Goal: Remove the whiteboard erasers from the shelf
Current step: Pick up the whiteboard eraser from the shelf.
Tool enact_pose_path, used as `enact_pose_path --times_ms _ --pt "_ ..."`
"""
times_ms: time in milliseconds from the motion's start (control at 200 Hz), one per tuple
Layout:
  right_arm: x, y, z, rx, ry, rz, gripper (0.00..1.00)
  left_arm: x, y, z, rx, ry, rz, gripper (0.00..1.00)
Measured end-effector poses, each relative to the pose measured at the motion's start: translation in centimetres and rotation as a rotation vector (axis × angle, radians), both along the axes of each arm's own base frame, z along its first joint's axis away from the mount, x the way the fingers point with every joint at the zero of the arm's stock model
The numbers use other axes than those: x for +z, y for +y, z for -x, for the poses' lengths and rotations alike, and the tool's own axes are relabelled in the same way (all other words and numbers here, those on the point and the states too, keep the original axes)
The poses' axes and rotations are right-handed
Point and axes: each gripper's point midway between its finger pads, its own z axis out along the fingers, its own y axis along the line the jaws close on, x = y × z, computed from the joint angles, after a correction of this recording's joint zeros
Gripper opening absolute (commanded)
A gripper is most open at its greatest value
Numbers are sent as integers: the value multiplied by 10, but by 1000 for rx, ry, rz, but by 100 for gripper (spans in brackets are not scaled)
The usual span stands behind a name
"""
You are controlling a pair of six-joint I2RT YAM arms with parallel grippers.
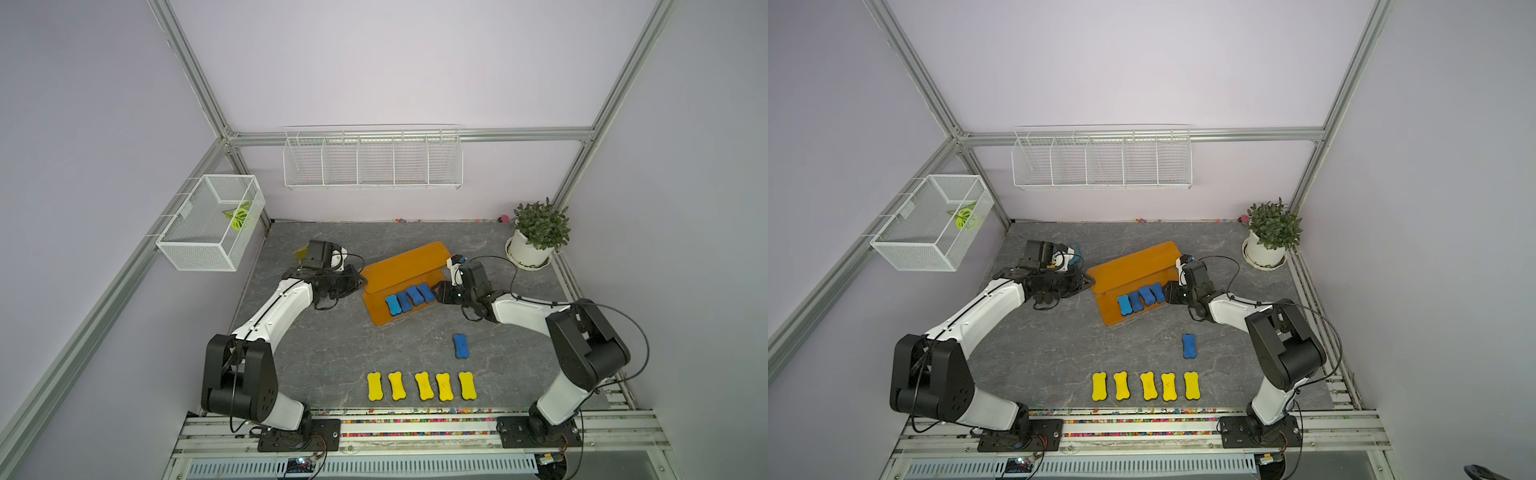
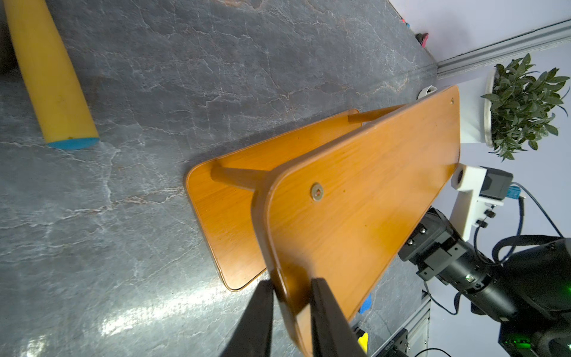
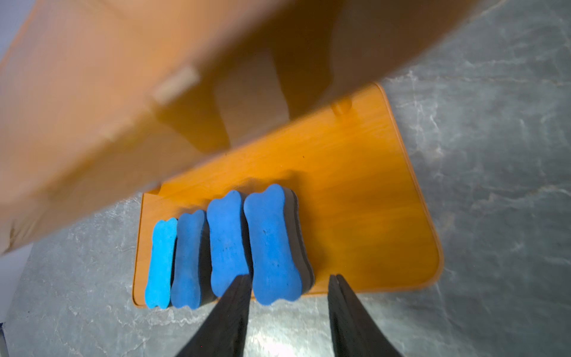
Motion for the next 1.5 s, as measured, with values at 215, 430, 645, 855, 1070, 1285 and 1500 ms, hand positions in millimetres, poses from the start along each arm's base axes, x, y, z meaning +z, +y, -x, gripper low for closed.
enact_pose_path --times_ms 215,430,645,855,1070,1285,1500 --pt "-13 -1 8 13 -42 -35 44 0 0 0 -1 -1 -1 26" --pt "-25 -6 19 -7 -33 -59 43 0 0 0 -1 -1 -1 26" --pt "-17 0 8 -22 -82 -109 42 0 0 0 -1 -1 0 26" --pt "-30 2 7 -25 -53 -119 42 0 0 0 -2 -1 0 26" --pt "-33 5 5 -21 -53 -130 41 0 0 0 -2 -1 -1 26" --pt "-33 7 2 -20 -55 -137 35 0 0 0 -2 -2 -1 26" --pt "-32 9 2 -21 -56 -149 25 0 0 0 -7 -7 -5 31"
